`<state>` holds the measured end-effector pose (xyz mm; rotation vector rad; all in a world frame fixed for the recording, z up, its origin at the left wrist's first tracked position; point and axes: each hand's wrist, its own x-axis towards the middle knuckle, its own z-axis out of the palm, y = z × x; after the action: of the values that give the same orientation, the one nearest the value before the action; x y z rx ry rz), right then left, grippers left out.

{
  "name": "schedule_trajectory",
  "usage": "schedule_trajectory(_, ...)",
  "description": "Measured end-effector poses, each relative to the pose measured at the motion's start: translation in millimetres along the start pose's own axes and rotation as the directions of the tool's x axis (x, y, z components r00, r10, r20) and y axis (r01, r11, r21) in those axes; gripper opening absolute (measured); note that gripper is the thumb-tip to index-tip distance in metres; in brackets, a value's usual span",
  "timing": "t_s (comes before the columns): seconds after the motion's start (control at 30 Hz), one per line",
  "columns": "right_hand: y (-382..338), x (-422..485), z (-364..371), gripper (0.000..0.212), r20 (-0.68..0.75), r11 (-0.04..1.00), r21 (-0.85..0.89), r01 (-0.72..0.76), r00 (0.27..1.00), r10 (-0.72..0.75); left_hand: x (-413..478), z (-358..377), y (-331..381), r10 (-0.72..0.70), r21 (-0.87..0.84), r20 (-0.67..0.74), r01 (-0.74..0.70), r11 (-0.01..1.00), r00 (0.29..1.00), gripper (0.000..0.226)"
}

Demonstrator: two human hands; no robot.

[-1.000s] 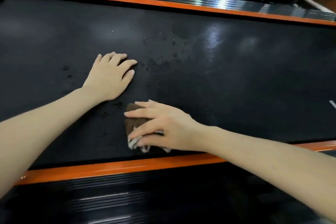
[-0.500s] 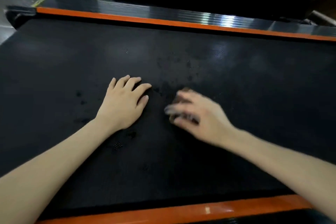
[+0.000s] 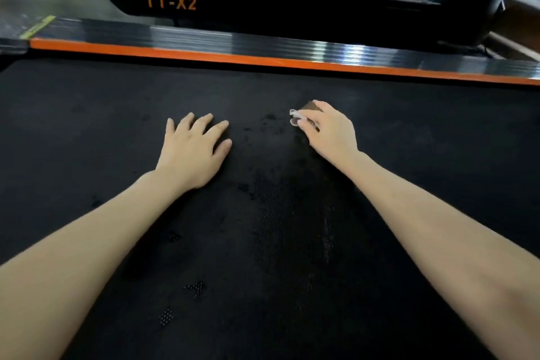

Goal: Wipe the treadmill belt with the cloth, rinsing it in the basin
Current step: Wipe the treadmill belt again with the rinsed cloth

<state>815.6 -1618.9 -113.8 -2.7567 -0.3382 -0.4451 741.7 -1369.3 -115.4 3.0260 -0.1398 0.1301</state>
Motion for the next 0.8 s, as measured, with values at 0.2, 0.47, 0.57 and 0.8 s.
schedule_trajectory(0.2,-34.0,-108.3,-28.5,0.031,0.114,0.848,0.243,0.472,0.854,-0.508,4.2,12.6,-0.6,0.005,0.017,-0.048,-0.004,1.0,0.999,0.054)
schedule_trajectory(0.47,-28.7,29.7,19.2,0.028,0.08,0.99,0.031,0.139,0.987,-0.141,5.6,14.7,-1.4,0.0,0.01,-0.045,0.0,1.0,0.999,0.053)
schedule_trajectory(0.57,-45.2,30.5,25.8,0.03,0.057,0.998,0.002,0.062,0.996,-0.062,5.4,14.0,-2.3,0.001,-0.007,-0.064,-0.001,1.0,0.998,0.052)
schedule_trajectory(0.8,-44.2,-96.7,-22.9,0.036,0.162,0.882,0.223,0.414,0.877,-0.453,3.8,14.5,1.2,-0.004,0.0,-0.076,0.004,1.0,0.997,0.053)
